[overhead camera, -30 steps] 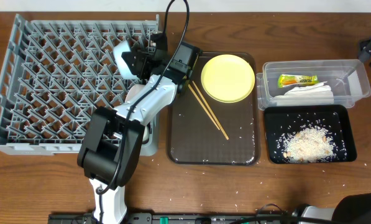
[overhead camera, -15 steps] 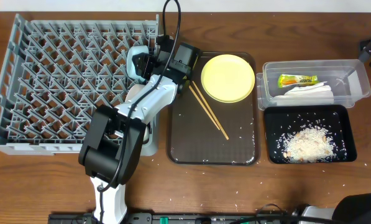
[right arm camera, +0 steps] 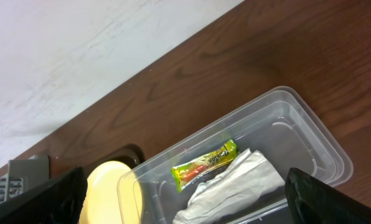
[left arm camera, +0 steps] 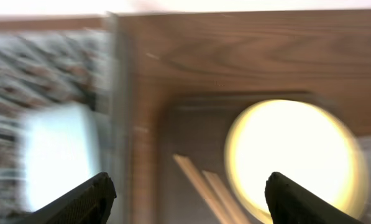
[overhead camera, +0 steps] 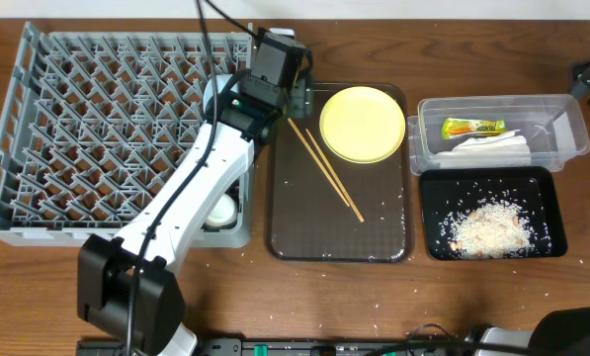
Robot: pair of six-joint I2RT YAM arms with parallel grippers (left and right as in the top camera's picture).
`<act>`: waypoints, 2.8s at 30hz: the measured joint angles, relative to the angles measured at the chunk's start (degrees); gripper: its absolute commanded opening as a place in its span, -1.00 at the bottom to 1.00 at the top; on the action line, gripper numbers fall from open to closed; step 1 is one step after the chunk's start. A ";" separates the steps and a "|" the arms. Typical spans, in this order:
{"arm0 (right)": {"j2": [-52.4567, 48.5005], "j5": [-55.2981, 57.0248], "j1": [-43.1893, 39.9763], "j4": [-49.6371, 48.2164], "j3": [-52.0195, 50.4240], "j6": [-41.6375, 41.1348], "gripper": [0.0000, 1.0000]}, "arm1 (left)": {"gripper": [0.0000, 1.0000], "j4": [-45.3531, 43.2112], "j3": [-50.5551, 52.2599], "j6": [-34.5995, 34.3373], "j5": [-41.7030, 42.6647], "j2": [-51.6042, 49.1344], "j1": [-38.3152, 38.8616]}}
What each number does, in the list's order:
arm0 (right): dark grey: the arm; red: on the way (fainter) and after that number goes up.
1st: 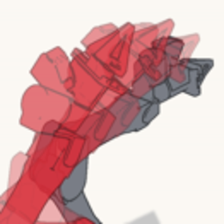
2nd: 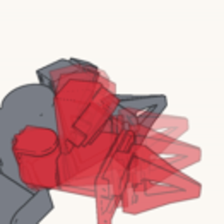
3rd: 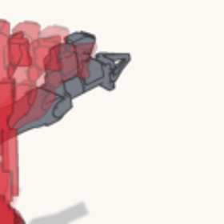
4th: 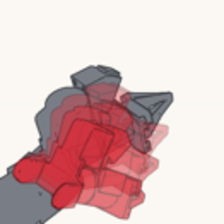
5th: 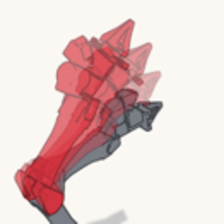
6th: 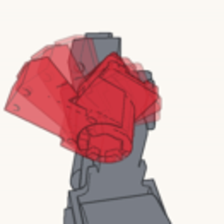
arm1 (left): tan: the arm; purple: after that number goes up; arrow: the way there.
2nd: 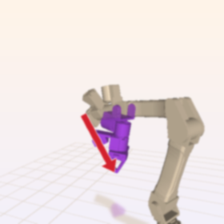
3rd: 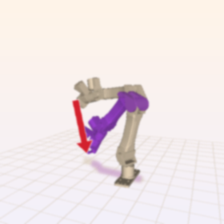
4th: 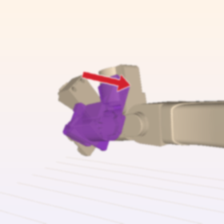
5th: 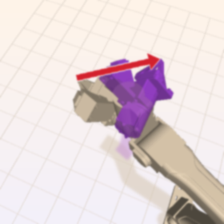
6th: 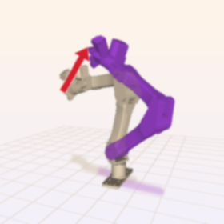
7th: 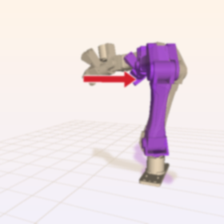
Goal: Sort waste into correct bins and load items into the dishwasher
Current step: 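Move left gripper to yellow plate and grasp its rim, then lift yellow plate and carry it left over the dish rack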
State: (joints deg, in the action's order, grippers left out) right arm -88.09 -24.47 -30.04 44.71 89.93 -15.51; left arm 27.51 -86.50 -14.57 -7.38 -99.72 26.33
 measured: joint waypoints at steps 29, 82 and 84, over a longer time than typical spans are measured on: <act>0.00 0.00 0.00 0.02 0.00 0.00 0.98 | 0.28 -20.22 1.55 -25.77 25.11 -25.62 -0.57; 0.00 0.02 0.00 0.00 0.00 0.00 0.98 | -0.86 -29.24 1.62 -27.26 53.99 -8.48 -14.53; 0.00 0.00 0.00 0.00 0.00 0.00 0.99 | -0.85 -27.30 1.66 -26.67 53.83 -8.79 -16.31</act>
State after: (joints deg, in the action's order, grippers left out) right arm -88.09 -24.47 -30.04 44.71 89.93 -15.51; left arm 0.21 -84.84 -41.23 46.46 -108.51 10.02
